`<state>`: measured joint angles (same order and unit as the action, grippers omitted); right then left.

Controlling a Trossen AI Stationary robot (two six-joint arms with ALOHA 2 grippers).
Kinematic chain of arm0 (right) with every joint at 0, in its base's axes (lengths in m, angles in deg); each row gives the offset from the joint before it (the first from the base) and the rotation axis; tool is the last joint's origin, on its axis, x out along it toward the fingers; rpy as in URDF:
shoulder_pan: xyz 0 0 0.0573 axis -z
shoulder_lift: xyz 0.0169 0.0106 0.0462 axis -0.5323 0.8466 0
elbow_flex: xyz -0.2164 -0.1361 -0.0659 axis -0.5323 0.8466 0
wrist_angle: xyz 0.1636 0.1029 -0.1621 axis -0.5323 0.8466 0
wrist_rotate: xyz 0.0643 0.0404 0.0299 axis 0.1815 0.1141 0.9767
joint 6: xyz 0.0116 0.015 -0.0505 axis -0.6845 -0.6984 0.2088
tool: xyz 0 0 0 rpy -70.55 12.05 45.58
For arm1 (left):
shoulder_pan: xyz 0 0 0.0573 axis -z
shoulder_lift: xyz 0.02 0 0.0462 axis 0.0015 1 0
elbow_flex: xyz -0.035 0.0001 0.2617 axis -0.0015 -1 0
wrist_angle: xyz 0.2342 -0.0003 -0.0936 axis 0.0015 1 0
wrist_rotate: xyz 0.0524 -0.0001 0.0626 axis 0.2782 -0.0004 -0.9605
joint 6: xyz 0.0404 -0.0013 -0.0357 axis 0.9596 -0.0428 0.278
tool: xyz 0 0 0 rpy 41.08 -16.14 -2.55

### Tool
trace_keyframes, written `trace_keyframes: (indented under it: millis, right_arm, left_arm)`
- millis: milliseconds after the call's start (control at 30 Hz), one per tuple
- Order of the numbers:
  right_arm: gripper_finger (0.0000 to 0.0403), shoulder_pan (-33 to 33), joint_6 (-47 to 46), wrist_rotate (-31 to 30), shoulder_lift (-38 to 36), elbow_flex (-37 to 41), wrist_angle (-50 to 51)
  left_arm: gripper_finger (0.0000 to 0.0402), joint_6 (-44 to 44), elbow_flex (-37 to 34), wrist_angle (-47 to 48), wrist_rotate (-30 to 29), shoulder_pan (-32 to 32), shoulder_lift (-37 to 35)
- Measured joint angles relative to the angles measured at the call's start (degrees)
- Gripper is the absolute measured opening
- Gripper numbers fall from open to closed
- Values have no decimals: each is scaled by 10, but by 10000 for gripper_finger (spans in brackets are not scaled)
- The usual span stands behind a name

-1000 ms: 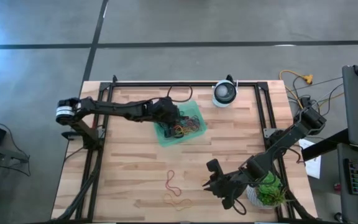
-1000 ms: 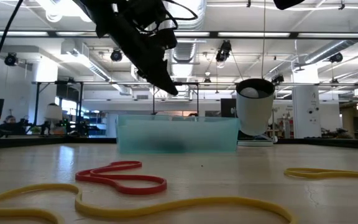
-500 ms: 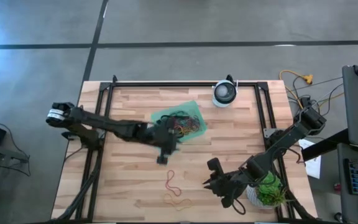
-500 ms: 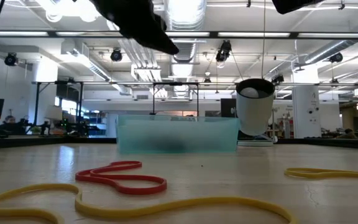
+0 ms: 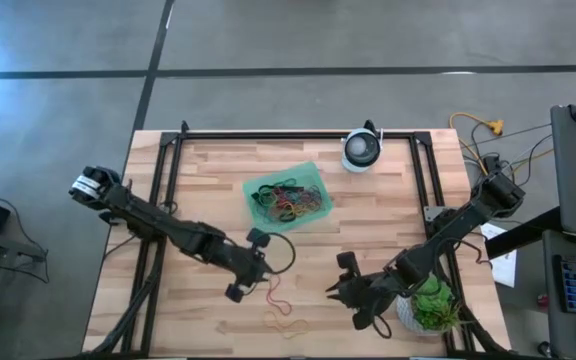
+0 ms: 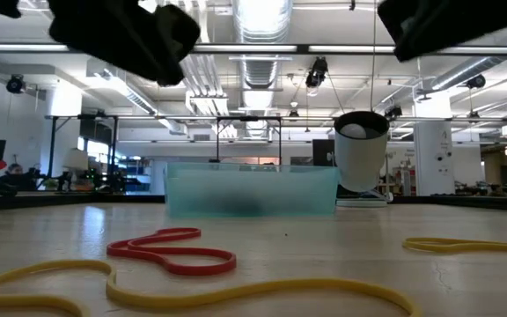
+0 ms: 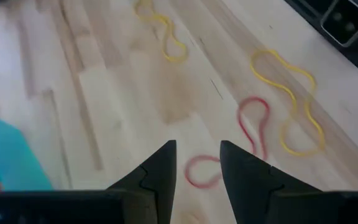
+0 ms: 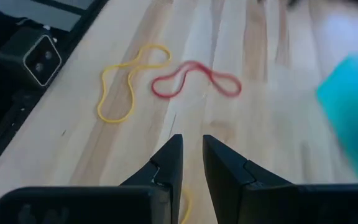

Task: Pick and place rubber bands into bin
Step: Put the yellow rubber band into the green bin

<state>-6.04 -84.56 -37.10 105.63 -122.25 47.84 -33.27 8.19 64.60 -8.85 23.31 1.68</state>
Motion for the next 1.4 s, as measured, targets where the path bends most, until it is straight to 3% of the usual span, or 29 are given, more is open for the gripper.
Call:
trace_keyframes:
  millis: [333, 500, 733, 900, 1067, 1400]
  right_arm:
    - [57, -3, -161, 76, 56, 36, 0]
    - [62, -2, -200, 76, 73, 38, 2]
    - [109, -1, -253, 77, 68, 37, 15]
    - [144, 5, -325, 125, 71, 37, 71]
    - [164, 9, -339, 169, 71, 37, 79]
    - [168, 17, -354, 183, 91, 35, 100]
  left_arm:
    - [109, -81, -48, 2, 0, 34, -10]
    - [109, -85, -53, 1, 0, 42, -24]
    - [109, -98, -60, 6, 0, 45, -34]
    - [109, -100, -60, 16, 0, 46, -35]
    - [109, -100, -60, 16, 0, 46, -35]
    - [109, -100, -60, 17, 0, 46, -35]
